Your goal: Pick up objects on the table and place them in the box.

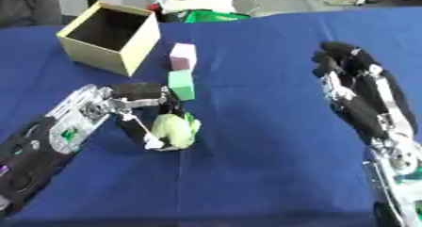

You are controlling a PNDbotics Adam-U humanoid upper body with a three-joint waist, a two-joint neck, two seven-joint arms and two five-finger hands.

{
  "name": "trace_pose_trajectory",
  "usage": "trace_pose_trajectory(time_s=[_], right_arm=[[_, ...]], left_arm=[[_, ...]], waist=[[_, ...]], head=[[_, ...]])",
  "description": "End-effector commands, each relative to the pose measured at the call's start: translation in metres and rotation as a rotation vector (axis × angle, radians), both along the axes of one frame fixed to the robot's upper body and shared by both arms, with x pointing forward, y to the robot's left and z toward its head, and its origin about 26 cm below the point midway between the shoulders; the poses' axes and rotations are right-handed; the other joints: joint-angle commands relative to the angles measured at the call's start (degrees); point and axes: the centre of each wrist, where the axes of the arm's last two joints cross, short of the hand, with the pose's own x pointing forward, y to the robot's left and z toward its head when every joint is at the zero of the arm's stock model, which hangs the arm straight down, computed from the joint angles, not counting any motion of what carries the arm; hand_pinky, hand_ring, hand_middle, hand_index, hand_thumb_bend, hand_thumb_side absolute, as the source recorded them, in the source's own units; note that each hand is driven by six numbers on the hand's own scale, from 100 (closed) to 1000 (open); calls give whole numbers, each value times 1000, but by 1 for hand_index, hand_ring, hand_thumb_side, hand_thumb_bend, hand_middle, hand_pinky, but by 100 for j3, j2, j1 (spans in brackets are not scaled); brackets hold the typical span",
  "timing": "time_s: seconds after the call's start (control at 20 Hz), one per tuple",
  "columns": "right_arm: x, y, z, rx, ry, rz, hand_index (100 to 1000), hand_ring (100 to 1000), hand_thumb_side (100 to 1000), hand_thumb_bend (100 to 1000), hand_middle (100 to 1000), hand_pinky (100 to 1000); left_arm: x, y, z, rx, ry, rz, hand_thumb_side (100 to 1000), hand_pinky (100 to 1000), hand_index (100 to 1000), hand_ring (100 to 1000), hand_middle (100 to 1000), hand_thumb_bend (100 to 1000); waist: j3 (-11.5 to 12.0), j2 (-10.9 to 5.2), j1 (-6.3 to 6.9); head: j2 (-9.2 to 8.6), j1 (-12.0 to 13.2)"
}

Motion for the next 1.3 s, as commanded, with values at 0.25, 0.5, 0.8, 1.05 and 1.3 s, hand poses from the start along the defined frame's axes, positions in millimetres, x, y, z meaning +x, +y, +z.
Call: trace_pose_trajectory(time_s=[0.25, 0.5, 0.8, 1.05, 1.3], right_arm=[[0, -5, 6, -13, -22, -11, 798, 841, 430, 100, 635, 742], [0, -6, 5, -14, -19, -15, 798, 841, 430, 100, 635, 742], [0, -6, 4, -15, -17, -16, 798, 841, 428, 100, 635, 742], [-1, -6, 4, -15, -15, -13, 798, 841, 426, 100, 635, 742], [-1, -5, 3, -17, -13, -8, 798, 841, 426, 100, 635, 741]], left_arm=[[-7, 37, 85, -56, -280, 98, 123, 598, 654, 476, 406, 281], [2, 63, 113, -104, -368, 263, 117, 595, 652, 475, 402, 265], [34, 95, 128, -69, -420, 504, 112, 611, 658, 477, 414, 284], [58, 110, 134, -25, -481, 704, 106, 619, 657, 466, 425, 291], [78, 115, 130, 7, -499, 838, 115, 615, 654, 464, 422, 306]], waist=[[37, -93, 1], [52, -104, -3], [57, -113, -44], [55, -117, -78], [35, -123, -89]], head=[[31, -51], [31, -78], [31, -93], [31, -85], [31, -61]])
